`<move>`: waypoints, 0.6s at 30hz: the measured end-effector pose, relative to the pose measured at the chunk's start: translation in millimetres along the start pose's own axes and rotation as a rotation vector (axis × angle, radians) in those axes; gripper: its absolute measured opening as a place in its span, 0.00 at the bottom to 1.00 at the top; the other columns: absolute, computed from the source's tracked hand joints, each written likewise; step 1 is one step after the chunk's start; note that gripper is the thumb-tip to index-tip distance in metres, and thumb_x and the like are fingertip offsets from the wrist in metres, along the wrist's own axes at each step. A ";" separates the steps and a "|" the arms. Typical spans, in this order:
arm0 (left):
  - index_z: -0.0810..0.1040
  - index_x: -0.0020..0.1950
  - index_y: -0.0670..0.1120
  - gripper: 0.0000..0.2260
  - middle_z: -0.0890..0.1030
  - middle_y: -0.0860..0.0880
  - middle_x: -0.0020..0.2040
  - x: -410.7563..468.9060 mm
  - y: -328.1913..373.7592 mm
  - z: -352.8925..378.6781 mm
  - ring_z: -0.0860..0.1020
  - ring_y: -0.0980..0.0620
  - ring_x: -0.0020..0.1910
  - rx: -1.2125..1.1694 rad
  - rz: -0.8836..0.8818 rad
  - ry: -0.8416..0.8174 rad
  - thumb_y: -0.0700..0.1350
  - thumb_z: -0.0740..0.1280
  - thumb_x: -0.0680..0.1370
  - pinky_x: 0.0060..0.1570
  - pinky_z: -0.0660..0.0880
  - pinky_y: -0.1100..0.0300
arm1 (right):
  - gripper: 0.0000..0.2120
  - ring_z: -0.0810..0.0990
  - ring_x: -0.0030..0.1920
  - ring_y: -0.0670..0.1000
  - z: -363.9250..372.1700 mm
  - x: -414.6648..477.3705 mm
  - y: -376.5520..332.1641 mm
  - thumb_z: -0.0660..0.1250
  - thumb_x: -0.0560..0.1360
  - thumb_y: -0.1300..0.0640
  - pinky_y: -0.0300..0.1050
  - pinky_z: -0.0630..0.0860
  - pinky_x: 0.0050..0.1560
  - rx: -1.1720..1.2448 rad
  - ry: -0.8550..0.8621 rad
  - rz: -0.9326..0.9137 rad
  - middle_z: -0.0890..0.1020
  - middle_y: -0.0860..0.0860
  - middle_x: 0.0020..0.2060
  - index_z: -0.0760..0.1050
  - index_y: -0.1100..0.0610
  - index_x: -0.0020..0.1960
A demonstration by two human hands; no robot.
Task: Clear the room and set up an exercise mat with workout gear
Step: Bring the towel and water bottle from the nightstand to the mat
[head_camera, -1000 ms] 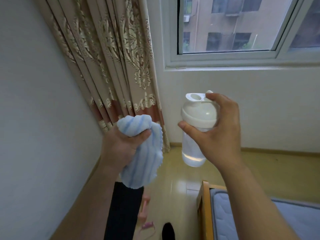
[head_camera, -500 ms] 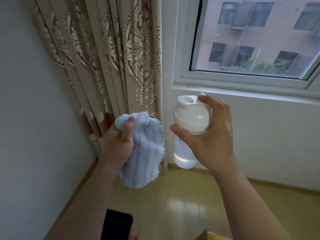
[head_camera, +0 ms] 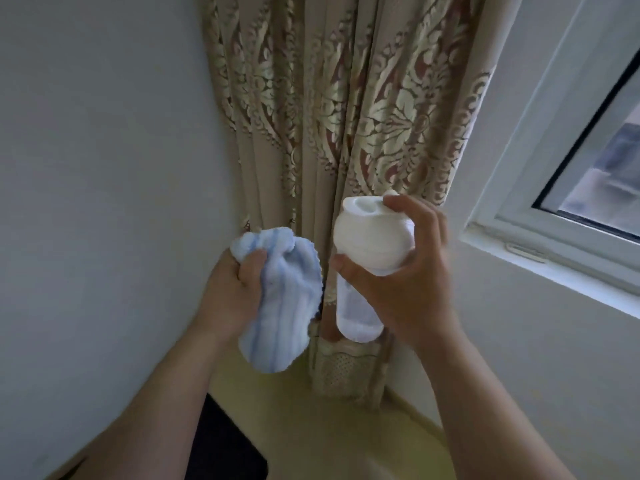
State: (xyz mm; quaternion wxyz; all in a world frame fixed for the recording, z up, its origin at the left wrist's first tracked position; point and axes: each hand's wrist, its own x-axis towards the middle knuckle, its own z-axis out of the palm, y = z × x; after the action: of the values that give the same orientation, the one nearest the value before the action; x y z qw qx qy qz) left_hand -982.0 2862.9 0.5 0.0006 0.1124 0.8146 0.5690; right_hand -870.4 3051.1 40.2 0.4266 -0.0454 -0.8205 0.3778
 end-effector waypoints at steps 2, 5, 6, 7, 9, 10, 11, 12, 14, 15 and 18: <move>0.76 0.45 0.52 0.11 0.79 0.56 0.41 14.3 -1.4 4.3 0.78 0.60 0.40 -0.044 -0.072 0.099 0.50 0.58 0.83 0.36 0.72 0.63 | 0.39 0.66 0.67 0.35 16.4 25.6 17.1 0.82 0.61 0.44 0.27 0.65 0.62 0.031 -0.092 -0.035 0.70 0.46 0.67 0.67 0.41 0.67; 0.74 0.47 0.53 0.07 0.77 0.59 0.41 31.4 -11.6 5.4 0.78 0.67 0.36 -0.101 -0.149 0.252 0.52 0.61 0.83 0.31 0.71 0.74 | 0.39 0.63 0.64 0.30 52.2 54.4 38.9 0.82 0.62 0.45 0.21 0.62 0.58 0.055 -0.229 -0.060 0.71 0.48 0.67 0.69 0.48 0.68; 0.76 0.48 0.51 0.08 0.80 0.57 0.41 35.8 -16.6 3.6 0.80 0.66 0.37 -0.102 -0.153 0.286 0.52 0.62 0.83 0.32 0.72 0.74 | 0.39 0.64 0.63 0.30 65.2 61.1 43.8 0.83 0.62 0.46 0.20 0.62 0.57 0.071 -0.273 -0.065 0.71 0.49 0.67 0.69 0.49 0.68; 0.78 0.48 0.50 0.09 0.82 0.54 0.41 38.9 -23.6 -0.9 0.82 0.63 0.39 -0.090 -0.169 0.312 0.52 0.62 0.83 0.33 0.73 0.72 | 0.39 0.64 0.63 0.29 79.6 66.1 48.0 0.83 0.63 0.47 0.20 0.62 0.56 0.095 -0.314 -0.060 0.71 0.49 0.67 0.69 0.50 0.68; 0.81 0.50 0.48 0.10 0.85 0.51 0.42 44.9 -37.5 -14.1 0.84 0.59 0.42 -0.094 -0.219 0.344 0.51 0.64 0.83 0.35 0.75 0.70 | 0.39 0.65 0.62 0.29 109.6 76.6 55.8 0.82 0.63 0.48 0.19 0.62 0.56 0.147 -0.385 -0.043 0.70 0.48 0.67 0.69 0.50 0.69; 0.81 0.51 0.48 0.09 0.86 0.52 0.43 47.7 -46.1 -21.3 0.84 0.60 0.43 -0.101 -0.250 0.371 0.51 0.65 0.82 0.36 0.75 0.71 | 0.39 0.66 0.62 0.30 127.0 82.7 58.5 0.82 0.63 0.49 0.20 0.62 0.56 0.175 -0.420 -0.041 0.70 0.47 0.67 0.69 0.49 0.69; 0.82 0.50 0.50 0.07 0.86 0.55 0.43 49.5 -53.8 -27.7 0.83 0.62 0.42 -0.094 -0.275 0.405 0.51 0.66 0.82 0.36 0.74 0.72 | 0.39 0.66 0.61 0.31 140.7 87.3 60.4 0.82 0.63 0.48 0.20 0.63 0.56 0.196 -0.442 -0.041 0.69 0.46 0.66 0.68 0.49 0.68; 0.82 0.49 0.51 0.06 0.85 0.57 0.41 51.5 -63.2 -35.4 0.83 0.64 0.41 -0.079 -0.299 0.450 0.51 0.67 0.81 0.35 0.74 0.73 | 0.39 0.67 0.60 0.31 160.0 92.9 61.6 0.83 0.63 0.48 0.19 0.63 0.55 0.222 -0.468 -0.045 0.69 0.45 0.66 0.67 0.48 0.68; 0.81 0.48 0.53 0.06 0.85 0.57 0.41 57.1 -82.5 -47.7 0.83 0.63 0.41 -0.064 -0.357 0.520 0.54 0.68 0.80 0.37 0.75 0.70 | 0.41 0.67 0.59 0.33 191.3 100.9 62.4 0.82 0.62 0.47 0.18 0.63 0.52 0.247 -0.514 -0.042 0.68 0.43 0.65 0.65 0.45 0.69; 0.80 0.48 0.53 0.07 0.85 0.56 0.42 61.4 -94.8 -54.5 0.83 0.61 0.42 -0.061 -0.399 0.543 0.55 0.67 0.80 0.40 0.76 0.67 | 0.43 0.68 0.61 0.36 208.2 104.2 61.1 0.82 0.62 0.46 0.19 0.64 0.51 0.251 -0.544 -0.043 0.68 0.43 0.65 0.64 0.44 0.71; 0.76 0.52 0.49 0.11 0.81 0.53 0.46 81.7 -126.9 -75.1 0.81 0.55 0.46 -0.093 -0.550 0.584 0.56 0.65 0.81 0.46 0.76 0.57 | 0.45 0.68 0.64 0.39 259.9 117.9 54.8 0.82 0.62 0.45 0.24 0.64 0.57 0.281 -0.653 -0.053 0.68 0.42 0.66 0.62 0.42 0.72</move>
State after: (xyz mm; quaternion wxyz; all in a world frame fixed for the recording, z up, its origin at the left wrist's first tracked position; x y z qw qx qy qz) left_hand -1094.4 2766.8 -80.4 -0.0738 -0.2762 0.7536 0.5919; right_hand -1149.4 2985.7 -8.5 0.1536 0.1581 -0.8545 0.4704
